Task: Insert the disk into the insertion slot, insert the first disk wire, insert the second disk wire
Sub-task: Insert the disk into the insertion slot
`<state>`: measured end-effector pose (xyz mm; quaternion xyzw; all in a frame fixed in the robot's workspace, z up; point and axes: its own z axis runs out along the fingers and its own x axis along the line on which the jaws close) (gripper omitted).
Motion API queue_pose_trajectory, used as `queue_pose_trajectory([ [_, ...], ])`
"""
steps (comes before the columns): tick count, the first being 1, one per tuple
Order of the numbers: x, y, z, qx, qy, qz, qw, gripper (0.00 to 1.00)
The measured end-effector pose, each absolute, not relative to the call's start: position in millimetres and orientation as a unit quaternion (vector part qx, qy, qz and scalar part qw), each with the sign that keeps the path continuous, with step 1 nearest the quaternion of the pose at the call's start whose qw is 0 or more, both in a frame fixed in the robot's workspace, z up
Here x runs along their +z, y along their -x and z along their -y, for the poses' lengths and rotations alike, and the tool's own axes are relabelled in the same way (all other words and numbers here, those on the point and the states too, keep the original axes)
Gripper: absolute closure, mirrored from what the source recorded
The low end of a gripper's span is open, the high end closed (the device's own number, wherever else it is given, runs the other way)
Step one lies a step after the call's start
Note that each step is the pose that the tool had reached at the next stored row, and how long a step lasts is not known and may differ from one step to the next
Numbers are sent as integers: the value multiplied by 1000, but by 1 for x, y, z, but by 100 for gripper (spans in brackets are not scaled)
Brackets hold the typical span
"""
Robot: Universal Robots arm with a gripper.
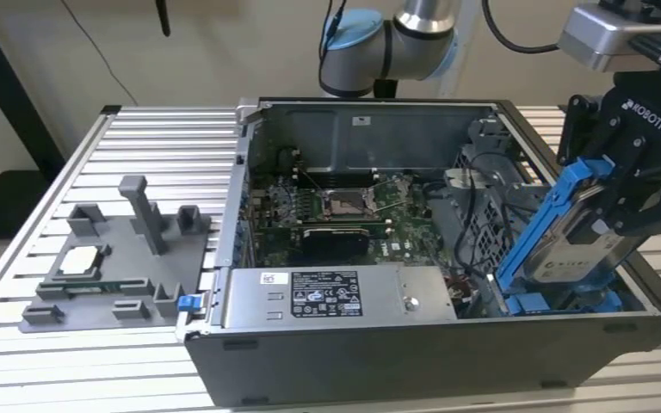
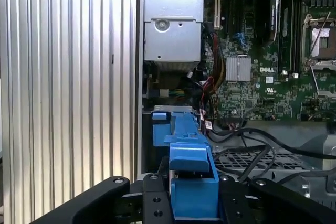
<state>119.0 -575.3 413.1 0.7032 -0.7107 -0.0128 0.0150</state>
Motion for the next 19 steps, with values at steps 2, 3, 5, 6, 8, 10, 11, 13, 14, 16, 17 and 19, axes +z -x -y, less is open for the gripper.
queue_pose_trajectory([
  [2,412,-120,575,-13,-703,711,15,100],
  [3,411,-120,575,-13,-703,711,15,100],
  [5,410,-120,575,-13,-703,711,15,100],
  [6,409,-120,575,-13,-703,711,15,100],
  [8,408,-120,574,-13,-703,711,15,100],
  [10,406,-120,574,-12,-703,711,15,100],
  [11,405,-120,573,-13,-703,711,15,100],
  [13,403,-120,572,-13,-703,711,14,100],
  [14,402,-120,572,-13,-703,711,14,100],
  [16,399,-120,572,-13,-703,711,14,100],
  [17,397,-120,572,-13,-703,711,14,100],
  [19,393,-120,572,-13,-703,711,14,100],
])
